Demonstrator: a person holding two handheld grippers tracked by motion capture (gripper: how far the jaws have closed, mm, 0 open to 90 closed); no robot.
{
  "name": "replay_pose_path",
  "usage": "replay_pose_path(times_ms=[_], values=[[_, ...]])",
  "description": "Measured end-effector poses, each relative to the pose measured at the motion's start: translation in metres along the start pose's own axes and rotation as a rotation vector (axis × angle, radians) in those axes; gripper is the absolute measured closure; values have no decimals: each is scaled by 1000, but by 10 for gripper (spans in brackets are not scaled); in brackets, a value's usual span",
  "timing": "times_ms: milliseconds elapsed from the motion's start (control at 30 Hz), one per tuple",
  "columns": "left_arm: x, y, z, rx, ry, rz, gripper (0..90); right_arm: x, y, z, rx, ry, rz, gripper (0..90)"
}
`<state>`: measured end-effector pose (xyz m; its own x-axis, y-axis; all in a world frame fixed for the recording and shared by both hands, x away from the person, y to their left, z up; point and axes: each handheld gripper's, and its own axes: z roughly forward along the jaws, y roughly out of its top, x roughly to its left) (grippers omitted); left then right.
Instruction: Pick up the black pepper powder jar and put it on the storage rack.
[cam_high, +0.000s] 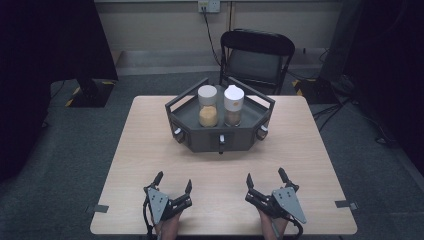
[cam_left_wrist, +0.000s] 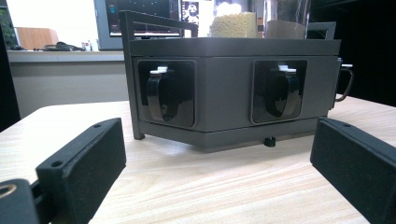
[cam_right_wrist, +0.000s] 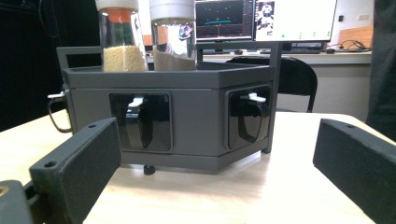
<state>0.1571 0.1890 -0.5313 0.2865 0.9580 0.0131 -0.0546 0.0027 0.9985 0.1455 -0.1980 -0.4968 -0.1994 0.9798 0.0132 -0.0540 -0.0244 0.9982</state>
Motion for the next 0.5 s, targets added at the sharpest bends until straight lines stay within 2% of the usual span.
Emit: replay_pose_path(times_ms=[367, 500], values=[[0, 0, 0, 0, -1, 0, 28, -1, -18, -1, 10, 1, -16, 3], [0, 0, 0, 0, -1, 0, 28, -2, -22, -2, 25, 0, -8, 3]])
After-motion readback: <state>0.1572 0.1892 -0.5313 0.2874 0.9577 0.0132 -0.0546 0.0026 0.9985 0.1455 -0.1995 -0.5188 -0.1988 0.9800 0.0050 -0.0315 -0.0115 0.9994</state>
